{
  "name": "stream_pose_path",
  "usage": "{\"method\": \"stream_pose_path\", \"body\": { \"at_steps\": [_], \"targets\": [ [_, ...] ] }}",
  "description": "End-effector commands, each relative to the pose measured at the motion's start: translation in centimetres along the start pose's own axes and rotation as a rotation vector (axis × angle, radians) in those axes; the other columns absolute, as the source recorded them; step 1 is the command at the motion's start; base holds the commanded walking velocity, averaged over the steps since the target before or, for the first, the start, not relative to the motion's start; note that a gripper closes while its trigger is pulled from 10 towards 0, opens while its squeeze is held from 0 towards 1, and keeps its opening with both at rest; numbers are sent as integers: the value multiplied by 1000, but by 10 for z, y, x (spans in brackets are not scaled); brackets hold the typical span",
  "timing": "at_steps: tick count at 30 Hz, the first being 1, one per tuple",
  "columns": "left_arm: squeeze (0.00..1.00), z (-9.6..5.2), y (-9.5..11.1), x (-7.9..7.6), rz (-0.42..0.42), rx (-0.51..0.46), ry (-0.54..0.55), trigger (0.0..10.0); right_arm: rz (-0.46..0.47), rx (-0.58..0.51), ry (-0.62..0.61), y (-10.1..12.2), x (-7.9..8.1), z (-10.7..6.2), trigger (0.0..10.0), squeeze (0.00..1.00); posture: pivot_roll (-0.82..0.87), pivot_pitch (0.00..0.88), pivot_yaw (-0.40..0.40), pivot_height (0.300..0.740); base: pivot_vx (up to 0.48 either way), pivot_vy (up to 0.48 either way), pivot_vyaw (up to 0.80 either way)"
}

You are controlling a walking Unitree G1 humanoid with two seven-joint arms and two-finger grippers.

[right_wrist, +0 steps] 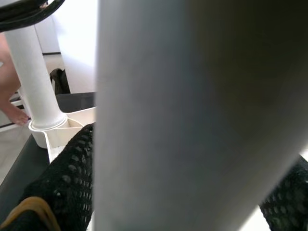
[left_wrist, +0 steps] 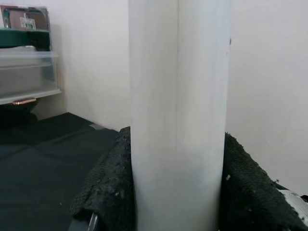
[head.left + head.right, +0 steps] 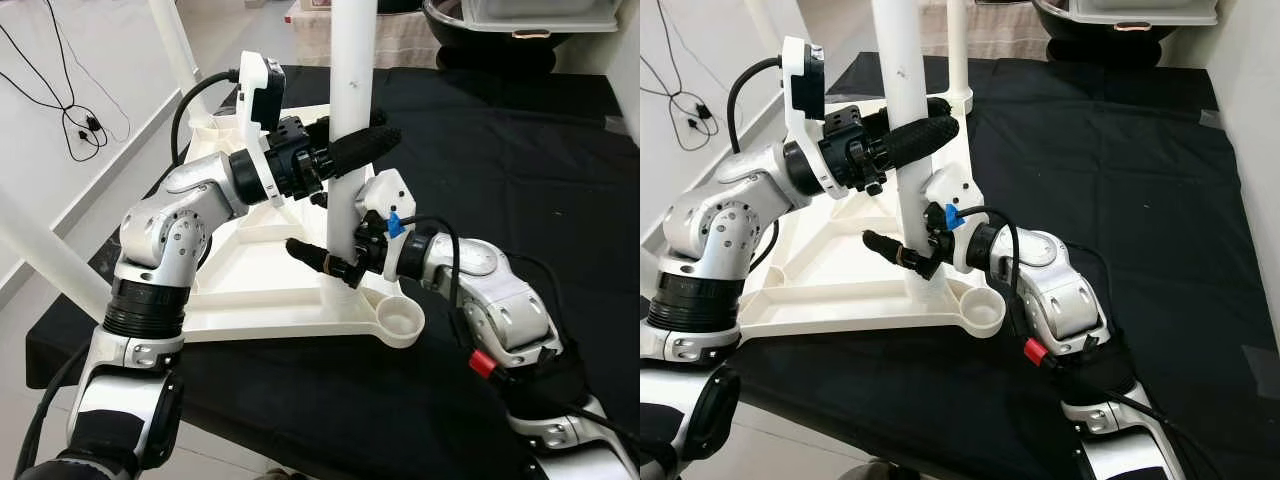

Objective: Building children table

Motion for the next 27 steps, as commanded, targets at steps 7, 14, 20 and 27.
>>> {"method": "stream_pose_path", "body": {
  "at_steps": [7, 14, 20, 27],
  "targets": [
    [0, 28, 7, -21, -2, -46, -149, 0, 117, 21, -45, -4, 5, 16, 0, 0, -68, 179, 75, 740, 0, 0, 0],
    [0, 32, 6, -27, 36, -45, -164, 0, 174, 40, -78, -11, 2, 16, 0, 0, -67, 157, 71, 740, 0, 0, 0],
    [0, 36, 6, -26, 47, -63, -155, 0, 196, 20, -93, -9, 2, 19, 0, 0, -69, 150, 72, 740, 0, 0, 0],
    [322, 39, 10, -20, 70, -105, -79, 6196, 182, -68, -81, 3, 5, 24, 0, 0, -74, 151, 70, 740, 0, 0, 0]
  ]
}}
Point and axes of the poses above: a point about 5 cm out from each wrist's last joint towards the gripper, its own z axis pointing out of the wrist towards the gripper, its own y axis along the axis of the wrist's last joint, x = y × z, the point moved 2 cm from there along z, pointing out of the wrist towards the gripper, and after that the axes turned 15 degrees about z, right-handed, at the moved point
